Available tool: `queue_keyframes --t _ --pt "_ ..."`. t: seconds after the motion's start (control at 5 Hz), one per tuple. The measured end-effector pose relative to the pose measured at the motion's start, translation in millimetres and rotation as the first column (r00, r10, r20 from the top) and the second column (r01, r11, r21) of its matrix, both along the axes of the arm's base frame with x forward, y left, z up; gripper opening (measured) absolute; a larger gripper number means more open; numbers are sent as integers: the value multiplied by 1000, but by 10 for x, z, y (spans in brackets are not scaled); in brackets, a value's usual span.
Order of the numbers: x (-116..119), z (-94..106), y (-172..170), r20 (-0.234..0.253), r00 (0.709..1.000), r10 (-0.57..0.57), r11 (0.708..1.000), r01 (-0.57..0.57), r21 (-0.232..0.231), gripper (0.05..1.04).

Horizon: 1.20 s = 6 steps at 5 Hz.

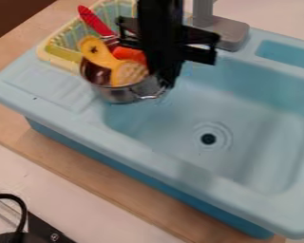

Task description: Move the pot into the left side of sink

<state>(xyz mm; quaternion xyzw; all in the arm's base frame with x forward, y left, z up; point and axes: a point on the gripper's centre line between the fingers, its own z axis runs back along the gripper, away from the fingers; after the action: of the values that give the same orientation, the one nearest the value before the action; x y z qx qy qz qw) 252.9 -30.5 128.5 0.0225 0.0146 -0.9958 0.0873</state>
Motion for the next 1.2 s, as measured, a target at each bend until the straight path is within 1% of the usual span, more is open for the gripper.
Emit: queue_keyframes --t 0.2,0.4,0.6,0.8,1.0,1.2 --pt "36 -24 -279 40 997 -70 997 71 -19 61" --pt "80 -96 -525 39 990 -137 990 138 -11 61" --pt "91 -218 -659 6 987 -158 986 157 47 61" --pt "111 -341 -712 -31 985 -170 983 172 60 61" --pt "144 -473 -675 -40 987 -156 985 158 62 61" --pt "154 -586 -619 -34 988 -152 984 155 83 60"
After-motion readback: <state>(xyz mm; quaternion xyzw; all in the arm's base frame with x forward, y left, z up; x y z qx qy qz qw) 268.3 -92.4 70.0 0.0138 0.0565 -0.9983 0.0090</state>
